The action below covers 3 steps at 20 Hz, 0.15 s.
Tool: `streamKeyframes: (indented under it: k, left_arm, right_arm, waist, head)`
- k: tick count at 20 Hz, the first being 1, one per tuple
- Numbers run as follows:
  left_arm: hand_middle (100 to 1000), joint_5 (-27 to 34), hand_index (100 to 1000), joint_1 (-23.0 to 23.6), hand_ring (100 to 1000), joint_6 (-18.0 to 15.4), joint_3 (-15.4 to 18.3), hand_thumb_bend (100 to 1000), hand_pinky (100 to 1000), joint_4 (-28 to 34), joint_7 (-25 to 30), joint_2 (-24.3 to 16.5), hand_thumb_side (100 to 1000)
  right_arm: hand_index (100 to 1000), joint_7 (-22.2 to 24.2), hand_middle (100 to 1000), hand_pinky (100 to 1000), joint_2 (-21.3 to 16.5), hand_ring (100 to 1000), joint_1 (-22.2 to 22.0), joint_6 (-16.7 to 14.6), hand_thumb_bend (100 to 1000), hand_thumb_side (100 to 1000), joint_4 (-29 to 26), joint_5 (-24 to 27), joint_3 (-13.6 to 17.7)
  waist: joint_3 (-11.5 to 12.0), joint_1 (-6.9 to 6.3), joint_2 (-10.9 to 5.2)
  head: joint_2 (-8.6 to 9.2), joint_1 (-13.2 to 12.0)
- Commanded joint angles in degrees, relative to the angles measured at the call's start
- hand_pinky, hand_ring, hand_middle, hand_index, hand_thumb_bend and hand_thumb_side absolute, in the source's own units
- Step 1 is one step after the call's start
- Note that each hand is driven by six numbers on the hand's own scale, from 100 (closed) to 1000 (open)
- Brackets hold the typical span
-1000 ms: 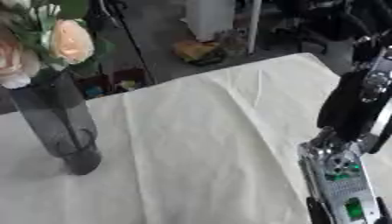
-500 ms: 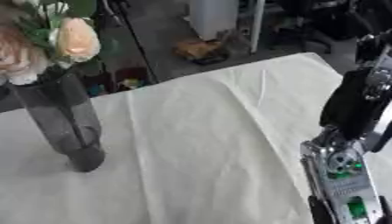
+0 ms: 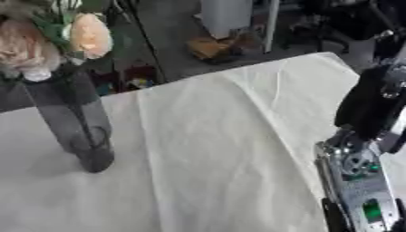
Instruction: Arrange flowers into the vase.
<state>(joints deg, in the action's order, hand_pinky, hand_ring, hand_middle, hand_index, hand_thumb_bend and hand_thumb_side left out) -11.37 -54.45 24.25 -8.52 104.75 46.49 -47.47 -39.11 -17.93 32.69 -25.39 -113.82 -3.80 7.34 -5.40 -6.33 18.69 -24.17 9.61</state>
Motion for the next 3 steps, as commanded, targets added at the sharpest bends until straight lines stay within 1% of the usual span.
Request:
streamKeyframes:
  k: [1, 2, 3]
  left_arm:
    - [1000, 3.14, 1000, 0.38, 1000, 3.73, 3.03, 231, 1000, 4.48, 0.49, -2.63, 724]
    - [1000, 4.06, 1000, 0.91, 1000, 3.95, 3.69, 236, 1000, 6.1, -0.69, -2.74, 757]
    - [1000, 4.99, 1000, 1.47, 1000, 4.16, 4.45, 235, 1000, 7.87, -2.17, -2.83, 768]
  right_arm:
    - [830, -0.57, 755, 728, -1.01, 814, 0.43, -0.33, 100, 664, -0.77, -0.19, 0.39]
    - [830, -0.59, 755, 728, -1.01, 814, 0.44, -0.36, 100, 664, -0.77, -0.22, 0.4]
    - [830, -0.63, 755, 728, -1.01, 814, 0.44, -0.39, 100, 664, -0.77, -0.26, 0.42]
  waist:
    - [0.24, 0.49, -1.13]
    - [0.3, 0.53, -1.07]
    - [0.36, 0.58, -1.01]
  head:
    - [-0.76, -0.19]
    - [-0.91, -0.2]
    - [-1.06, -0.22]
